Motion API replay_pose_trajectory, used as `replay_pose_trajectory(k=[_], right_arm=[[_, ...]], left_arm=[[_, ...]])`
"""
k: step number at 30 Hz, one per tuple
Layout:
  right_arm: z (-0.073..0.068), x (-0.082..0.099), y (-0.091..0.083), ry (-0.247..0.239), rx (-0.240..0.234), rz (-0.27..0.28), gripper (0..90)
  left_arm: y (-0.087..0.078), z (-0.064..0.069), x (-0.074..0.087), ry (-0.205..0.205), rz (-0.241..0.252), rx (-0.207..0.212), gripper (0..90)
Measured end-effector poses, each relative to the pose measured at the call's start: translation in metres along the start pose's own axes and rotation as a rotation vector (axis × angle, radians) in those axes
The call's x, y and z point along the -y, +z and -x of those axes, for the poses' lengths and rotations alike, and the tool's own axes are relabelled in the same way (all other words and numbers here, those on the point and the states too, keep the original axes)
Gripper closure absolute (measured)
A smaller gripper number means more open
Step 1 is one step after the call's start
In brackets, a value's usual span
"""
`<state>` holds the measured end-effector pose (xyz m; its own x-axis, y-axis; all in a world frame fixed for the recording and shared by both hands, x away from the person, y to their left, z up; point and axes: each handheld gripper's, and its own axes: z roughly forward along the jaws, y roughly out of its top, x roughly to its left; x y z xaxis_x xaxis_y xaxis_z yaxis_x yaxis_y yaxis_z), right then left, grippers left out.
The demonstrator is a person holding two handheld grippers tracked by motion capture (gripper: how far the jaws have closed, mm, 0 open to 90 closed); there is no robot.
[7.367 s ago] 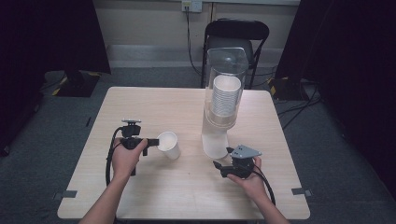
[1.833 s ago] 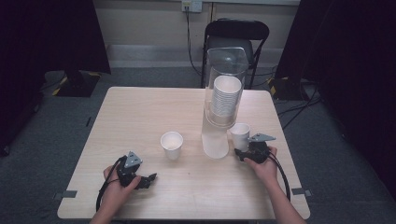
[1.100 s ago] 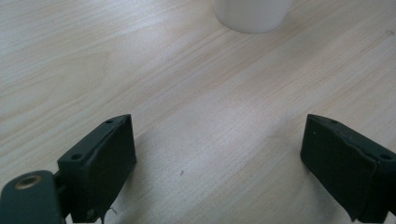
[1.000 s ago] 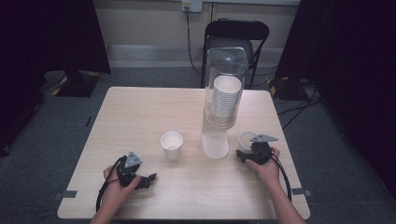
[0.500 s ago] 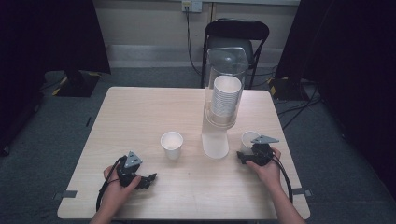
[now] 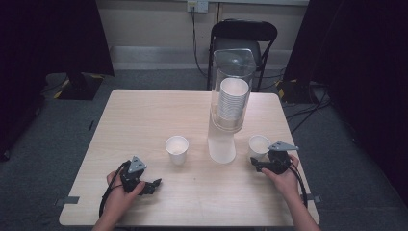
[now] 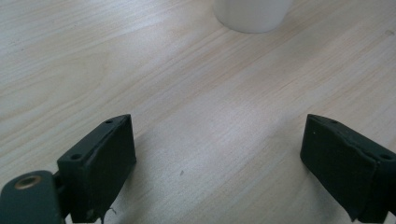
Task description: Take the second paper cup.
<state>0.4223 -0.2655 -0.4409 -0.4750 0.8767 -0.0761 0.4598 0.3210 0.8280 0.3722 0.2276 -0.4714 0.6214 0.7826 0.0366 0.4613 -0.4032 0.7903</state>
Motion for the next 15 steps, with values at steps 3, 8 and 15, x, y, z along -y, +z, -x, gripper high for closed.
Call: replay_pose_trajectory(k=[3, 8, 15], right_arm=[[0.002, 0.001, -0.006, -0.001, -0.001, 0.009, 16.1], [0.002, 0.005, -0.017, -0.017, -0.004, 0.006, 15.8], [0.006, 0.016, -0.026, -0.011, -0.02, 0.001, 15.8]], left_arm=[[0.0, -0.001, 0.0, 0.011, -0.002, -0.002, 9.7], [0.0, -0.001, 0.0, 0.012, -0.003, -0.002, 9.7], [0.0, -0.001, 0.0, 0.01, -0.002, -0.002, 9.7]])
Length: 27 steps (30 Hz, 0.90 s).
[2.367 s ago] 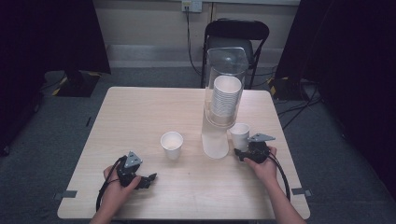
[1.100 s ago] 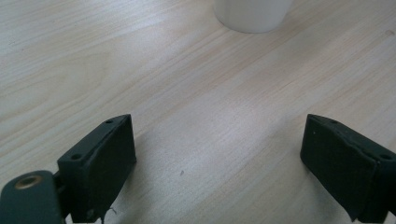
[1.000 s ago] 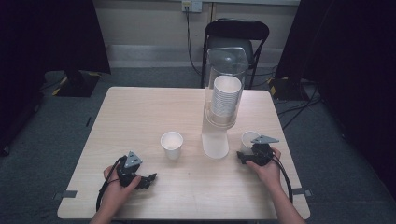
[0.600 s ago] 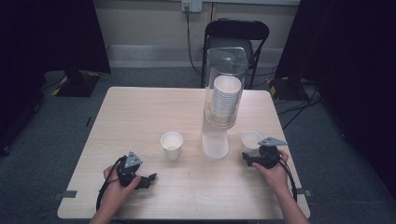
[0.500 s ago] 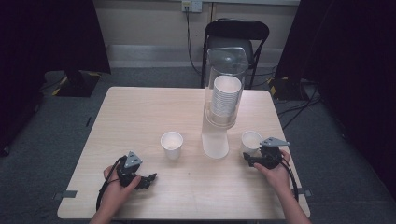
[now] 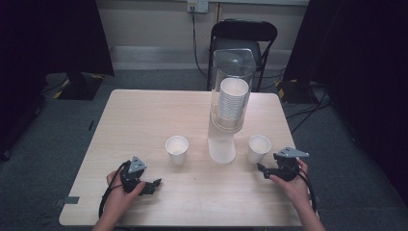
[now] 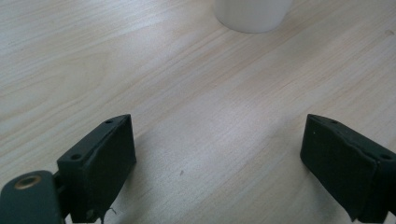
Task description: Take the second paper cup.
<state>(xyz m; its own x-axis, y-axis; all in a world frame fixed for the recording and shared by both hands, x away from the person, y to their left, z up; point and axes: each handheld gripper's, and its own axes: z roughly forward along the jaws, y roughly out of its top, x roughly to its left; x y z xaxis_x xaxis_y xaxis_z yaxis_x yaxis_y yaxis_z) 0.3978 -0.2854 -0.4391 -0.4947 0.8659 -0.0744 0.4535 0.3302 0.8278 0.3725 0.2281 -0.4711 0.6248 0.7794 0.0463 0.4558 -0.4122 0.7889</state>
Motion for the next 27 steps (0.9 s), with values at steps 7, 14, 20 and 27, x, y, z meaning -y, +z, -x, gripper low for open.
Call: replay_pose_trajectory(k=[7, 14, 20, 27], right_arm=[[-0.004, 0.005, -0.009, -0.042, -0.02, -0.015, 16.2], [-0.003, 0.016, -0.017, -0.028, -0.045, -0.013, 16.3], [-0.001, 0.025, -0.025, -0.035, -0.049, -0.017, 16.4], [0.002, 0.036, -0.031, -0.039, -0.06, -0.028, 17.4]], left_arm=[[0.0, 0.0, 0.0, -0.001, 0.0, 0.001, 9.7], [0.0, 0.0, 0.0, -0.002, -0.001, 0.0, 9.7], [0.0, 0.0, 0.0, 0.0, -0.001, 0.001, 9.7], [0.0, 0.0, 0.0, 0.001, -0.001, 0.0, 9.7]])
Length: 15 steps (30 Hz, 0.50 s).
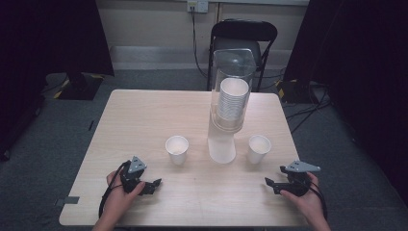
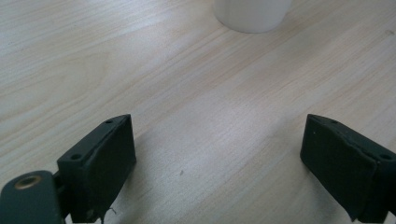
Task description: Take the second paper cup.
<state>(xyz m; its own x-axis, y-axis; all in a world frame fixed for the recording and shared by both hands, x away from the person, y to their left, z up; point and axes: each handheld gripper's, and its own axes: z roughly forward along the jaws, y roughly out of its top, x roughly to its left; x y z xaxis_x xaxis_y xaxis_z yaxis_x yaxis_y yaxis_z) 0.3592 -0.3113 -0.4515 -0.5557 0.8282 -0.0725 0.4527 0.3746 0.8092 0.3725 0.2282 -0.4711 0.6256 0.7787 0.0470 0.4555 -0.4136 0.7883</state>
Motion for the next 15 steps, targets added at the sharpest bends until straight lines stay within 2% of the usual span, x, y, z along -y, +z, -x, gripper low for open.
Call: replay_pose_trajectory(k=[3, 15], right_arm=[[0.0, 0.005, -0.002, -0.01, 0.004, -0.009, 17.4], [0.009, 0.023, -0.019, 0.002, -0.004, -0.019, 17.9]], left_arm=[[0.0, 0.0, 0.0, -0.006, 0.001, 0.0, 9.7], [0.0, 0.0, 0.0, 0.0, -0.001, 0.0, 9.7]])
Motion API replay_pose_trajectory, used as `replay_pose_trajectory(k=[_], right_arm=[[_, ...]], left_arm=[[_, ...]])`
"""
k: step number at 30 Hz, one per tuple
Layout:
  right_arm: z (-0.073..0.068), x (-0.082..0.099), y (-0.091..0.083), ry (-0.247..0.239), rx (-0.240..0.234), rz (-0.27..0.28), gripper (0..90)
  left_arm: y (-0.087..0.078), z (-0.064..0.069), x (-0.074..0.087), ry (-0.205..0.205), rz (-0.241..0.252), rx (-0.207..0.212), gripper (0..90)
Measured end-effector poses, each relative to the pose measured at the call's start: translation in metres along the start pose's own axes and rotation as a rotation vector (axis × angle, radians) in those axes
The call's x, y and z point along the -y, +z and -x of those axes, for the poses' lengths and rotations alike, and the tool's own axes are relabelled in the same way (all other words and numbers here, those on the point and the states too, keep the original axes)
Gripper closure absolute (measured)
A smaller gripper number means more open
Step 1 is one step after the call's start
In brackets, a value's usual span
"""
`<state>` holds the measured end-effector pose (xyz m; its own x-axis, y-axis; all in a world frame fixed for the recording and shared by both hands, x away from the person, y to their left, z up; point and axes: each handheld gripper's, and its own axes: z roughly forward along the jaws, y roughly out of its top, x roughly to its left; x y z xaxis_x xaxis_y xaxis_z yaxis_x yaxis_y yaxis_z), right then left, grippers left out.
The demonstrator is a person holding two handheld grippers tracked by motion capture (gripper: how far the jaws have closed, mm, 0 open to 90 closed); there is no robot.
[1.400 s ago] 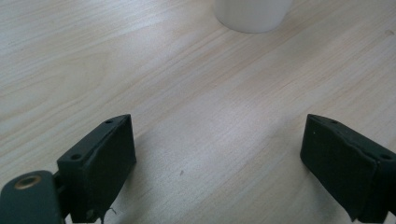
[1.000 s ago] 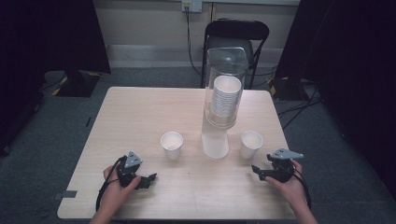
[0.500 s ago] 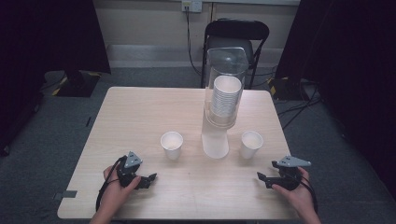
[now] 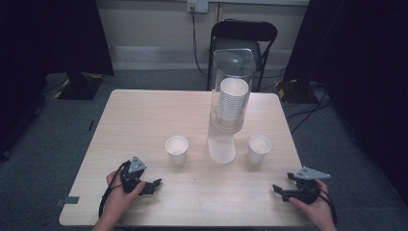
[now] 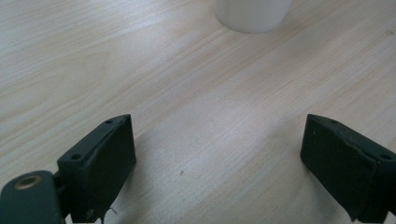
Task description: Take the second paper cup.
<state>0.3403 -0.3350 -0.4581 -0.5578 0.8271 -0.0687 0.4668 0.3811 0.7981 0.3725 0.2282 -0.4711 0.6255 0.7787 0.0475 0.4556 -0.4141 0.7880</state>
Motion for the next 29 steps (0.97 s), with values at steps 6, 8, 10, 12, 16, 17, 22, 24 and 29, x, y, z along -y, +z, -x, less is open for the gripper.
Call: replay_pose_trajectory(k=[6, 8, 10, 12, 16, 17, 22, 24, 29], right_arm=[[0.002, 0.008, -0.006, -0.019, -0.013, -0.025, 17.5], [0.002, 0.012, -0.008, -0.02, -0.015, -0.021, 17.5], [0.003, 0.014, -0.009, -0.02, -0.017, -0.013, 17.4], [0.003, 0.015, -0.011, -0.019, -0.015, -0.017, 16.1], [0.001, 0.016, -0.011, -0.043, -0.031, -0.025, 13.4], [0.001, 0.016, -0.011, -0.045, -0.033, -0.024, 13.4], [0.001, 0.016, -0.011, -0.046, -0.035, -0.026, 13.1], [0.001, 0.016, -0.011, -0.046, -0.032, -0.027, 12.8], [0.001, 0.016, -0.011, -0.046, -0.033, -0.027, 12.8]], left_arm=[[0.0, 0.0, 0.0, 0.0, 0.0, 0.0, 9.7], [0.0, 0.0, 0.0, 0.0, -0.001, 0.0, 9.7], [0.0, 0.0, 0.0, -0.001, 0.0, 0.0, 9.7], [0.0, 0.0, 0.0, 0.0, 0.0, 0.0, 9.7], [0.0, 0.0, 0.0, -0.003, 0.0, 0.0, 9.7], [0.0, 0.0, 0.0, -0.004, 0.0, 0.0, 9.7], [0.0, 0.0, 0.0, -0.005, 0.002, -0.001, 9.7], [0.0, 0.0, 0.0, -0.003, 0.0, 0.0, 9.7], [0.0, 0.001, 0.0, -0.005, 0.003, -0.002, 9.7]])
